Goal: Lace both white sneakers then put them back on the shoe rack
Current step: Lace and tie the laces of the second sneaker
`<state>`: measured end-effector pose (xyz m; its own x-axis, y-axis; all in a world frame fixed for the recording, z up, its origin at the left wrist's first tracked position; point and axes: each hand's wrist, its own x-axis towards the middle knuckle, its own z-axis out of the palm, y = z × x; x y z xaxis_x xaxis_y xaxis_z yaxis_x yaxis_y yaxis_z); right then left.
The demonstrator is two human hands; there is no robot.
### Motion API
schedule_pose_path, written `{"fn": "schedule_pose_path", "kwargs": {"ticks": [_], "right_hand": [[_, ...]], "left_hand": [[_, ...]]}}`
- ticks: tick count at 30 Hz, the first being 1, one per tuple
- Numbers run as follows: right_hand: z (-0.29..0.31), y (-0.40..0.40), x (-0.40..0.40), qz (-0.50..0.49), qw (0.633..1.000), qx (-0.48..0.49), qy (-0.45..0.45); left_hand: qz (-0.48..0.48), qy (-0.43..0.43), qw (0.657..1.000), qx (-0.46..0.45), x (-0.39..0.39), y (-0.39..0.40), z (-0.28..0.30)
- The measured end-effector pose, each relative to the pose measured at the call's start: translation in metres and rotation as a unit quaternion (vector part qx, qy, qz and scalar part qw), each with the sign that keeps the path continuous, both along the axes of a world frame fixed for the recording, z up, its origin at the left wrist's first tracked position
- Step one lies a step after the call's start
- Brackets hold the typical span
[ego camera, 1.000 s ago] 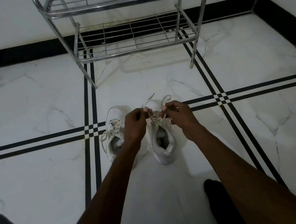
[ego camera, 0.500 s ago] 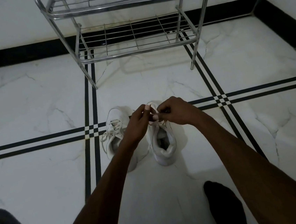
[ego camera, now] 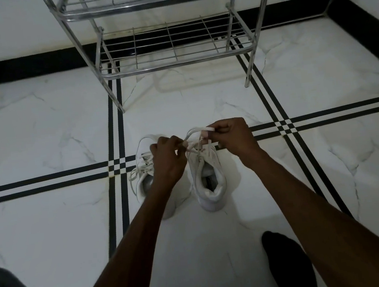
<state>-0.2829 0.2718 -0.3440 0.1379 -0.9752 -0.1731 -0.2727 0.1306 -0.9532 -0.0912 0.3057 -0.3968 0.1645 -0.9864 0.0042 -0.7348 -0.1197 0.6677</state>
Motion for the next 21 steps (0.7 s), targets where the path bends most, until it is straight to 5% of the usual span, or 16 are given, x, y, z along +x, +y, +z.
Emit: {"fn": "schedule_pose_path", "kwargs": {"ticks": [2, 7, 9, 11, 13, 17, 21], "right_hand": [[0.0, 0.001, -0.001, -0.007, 0.998, 0.046, -0.04], [0.008, -0.005, -0.008, -0.034, 0.975, 0.158, -0.156], [0.002, -0.008, -0.014, -0.081, 0.966, 0.194, -0.148], [-0.012, -0.009, -0.025, -0.157, 0.957, 0.226, -0.09], [-0.031, -0.006, -0.043, -0.22, 0.944, 0.245, -0.009], [-0.055, 0.009, -0.064, -0.23, 0.924, 0.304, 0.034], [-0.049, 0.01, -0.055, -0.187, 0.946, 0.264, 0.034]], "left_hand": [[0.019, 0.019, 1.0, 0.001, 0.003, 0.004, 0.01], [0.053, 0.365, 0.929, -0.005, 0.022, 0.008, 0.056], [0.084, 0.294, 0.952, -0.028, 0.033, 0.01, 0.057], [0.121, 0.095, 0.987, -0.045, 0.049, 0.015, 0.047], [0.196, -0.065, 0.978, -0.013, 0.065, 0.021, 0.036], [0.231, -0.109, 0.966, 0.033, 0.081, 0.034, 0.016], [0.185, -0.124, 0.975, -0.01, 0.064, 0.032, 0.013]]}}
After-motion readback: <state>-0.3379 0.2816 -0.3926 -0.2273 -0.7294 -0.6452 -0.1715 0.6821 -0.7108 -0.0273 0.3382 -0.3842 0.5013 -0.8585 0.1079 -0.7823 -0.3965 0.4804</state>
